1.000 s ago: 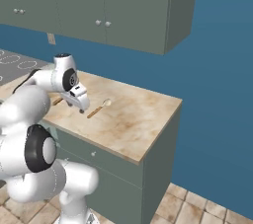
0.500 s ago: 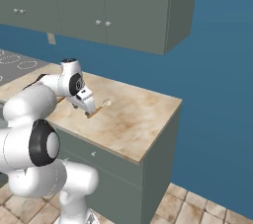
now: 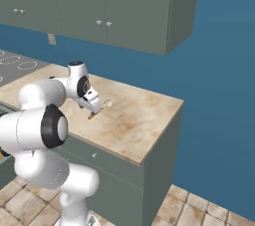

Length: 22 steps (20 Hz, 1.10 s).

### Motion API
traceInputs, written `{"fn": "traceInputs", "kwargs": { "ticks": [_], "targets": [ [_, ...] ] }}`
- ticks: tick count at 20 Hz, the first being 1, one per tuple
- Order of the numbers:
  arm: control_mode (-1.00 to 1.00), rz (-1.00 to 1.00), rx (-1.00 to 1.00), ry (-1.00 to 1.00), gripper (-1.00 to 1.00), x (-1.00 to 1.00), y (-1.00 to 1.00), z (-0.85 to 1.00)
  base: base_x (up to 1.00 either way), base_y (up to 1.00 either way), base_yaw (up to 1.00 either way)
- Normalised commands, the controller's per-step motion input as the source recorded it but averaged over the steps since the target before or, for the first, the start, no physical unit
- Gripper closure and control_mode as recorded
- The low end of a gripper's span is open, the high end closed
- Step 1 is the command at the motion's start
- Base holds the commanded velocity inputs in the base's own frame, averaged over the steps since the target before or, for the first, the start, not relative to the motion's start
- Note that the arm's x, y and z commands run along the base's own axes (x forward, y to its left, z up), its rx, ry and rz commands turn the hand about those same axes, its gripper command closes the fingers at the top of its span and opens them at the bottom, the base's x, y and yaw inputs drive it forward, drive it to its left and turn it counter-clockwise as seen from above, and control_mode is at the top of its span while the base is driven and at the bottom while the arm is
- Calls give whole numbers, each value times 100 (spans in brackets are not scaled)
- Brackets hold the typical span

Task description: Organize the utensils by type. Pick up the wooden spoons from the counter and place them in the open cabinet. Then pick up the metallic utensils from the counter and place them in the open drawer.

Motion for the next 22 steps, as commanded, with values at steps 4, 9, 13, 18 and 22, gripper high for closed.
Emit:
{"fn": "traceInputs", "kwargs": {
  "ticks": [4, 9, 13, 18, 22],
  "targets": [
    [-100, 0, 0, 0, -100, 53, 0, -17, 0, 0, 0],
    [-100, 0, 0, 0, -100, 52, 0, -31, 0, 0, 0],
    [-100, 0, 0, 0, -100, 42, 0, -33, 0, 0, 0],
    [-100, 0, 0, -4, -100, 41, 0, -23, 0, 0, 0],
    [-100, 0, 0, -1, -100, 36, 0, -36, 0, 0, 0]
  ]
}}
